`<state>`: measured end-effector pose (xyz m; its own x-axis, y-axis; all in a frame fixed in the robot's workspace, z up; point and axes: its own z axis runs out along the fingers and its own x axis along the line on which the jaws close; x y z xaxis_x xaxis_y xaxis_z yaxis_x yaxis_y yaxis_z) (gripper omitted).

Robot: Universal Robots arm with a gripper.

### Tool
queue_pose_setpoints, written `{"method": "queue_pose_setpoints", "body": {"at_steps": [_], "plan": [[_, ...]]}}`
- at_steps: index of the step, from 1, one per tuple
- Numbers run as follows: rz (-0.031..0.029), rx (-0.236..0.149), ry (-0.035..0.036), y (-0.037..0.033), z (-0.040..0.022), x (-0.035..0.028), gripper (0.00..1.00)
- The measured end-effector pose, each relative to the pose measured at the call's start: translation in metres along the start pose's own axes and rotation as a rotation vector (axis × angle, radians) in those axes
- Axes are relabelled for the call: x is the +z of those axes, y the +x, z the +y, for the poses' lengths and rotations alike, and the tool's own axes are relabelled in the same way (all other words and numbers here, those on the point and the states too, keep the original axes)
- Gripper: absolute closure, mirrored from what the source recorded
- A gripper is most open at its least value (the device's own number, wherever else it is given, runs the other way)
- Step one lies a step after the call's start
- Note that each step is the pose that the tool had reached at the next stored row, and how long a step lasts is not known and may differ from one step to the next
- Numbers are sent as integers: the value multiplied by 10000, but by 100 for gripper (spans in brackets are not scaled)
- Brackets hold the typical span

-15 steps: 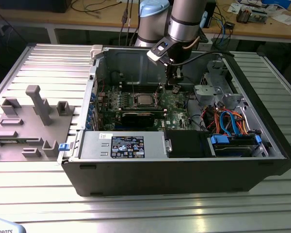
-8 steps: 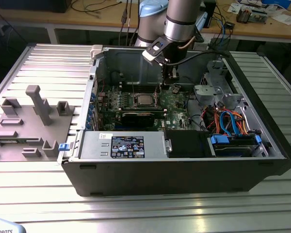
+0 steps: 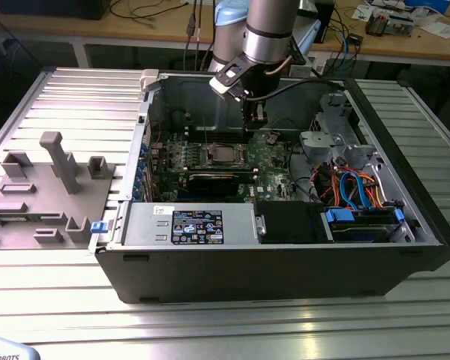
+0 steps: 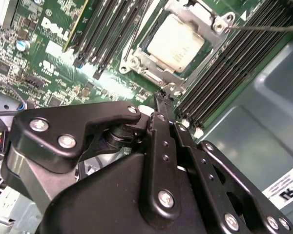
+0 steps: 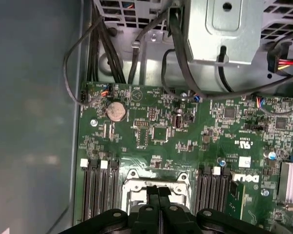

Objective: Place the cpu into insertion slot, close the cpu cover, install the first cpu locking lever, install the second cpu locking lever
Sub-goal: 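Close the cpu cover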

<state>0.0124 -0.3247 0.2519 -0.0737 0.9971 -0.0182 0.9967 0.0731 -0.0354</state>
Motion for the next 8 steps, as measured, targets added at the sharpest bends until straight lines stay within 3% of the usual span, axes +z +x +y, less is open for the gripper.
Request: {"method": "queue_pose_setpoints", "body": {"at_steps": [8], "plan": [[0, 1, -1, 9, -121, 11, 89]]}}
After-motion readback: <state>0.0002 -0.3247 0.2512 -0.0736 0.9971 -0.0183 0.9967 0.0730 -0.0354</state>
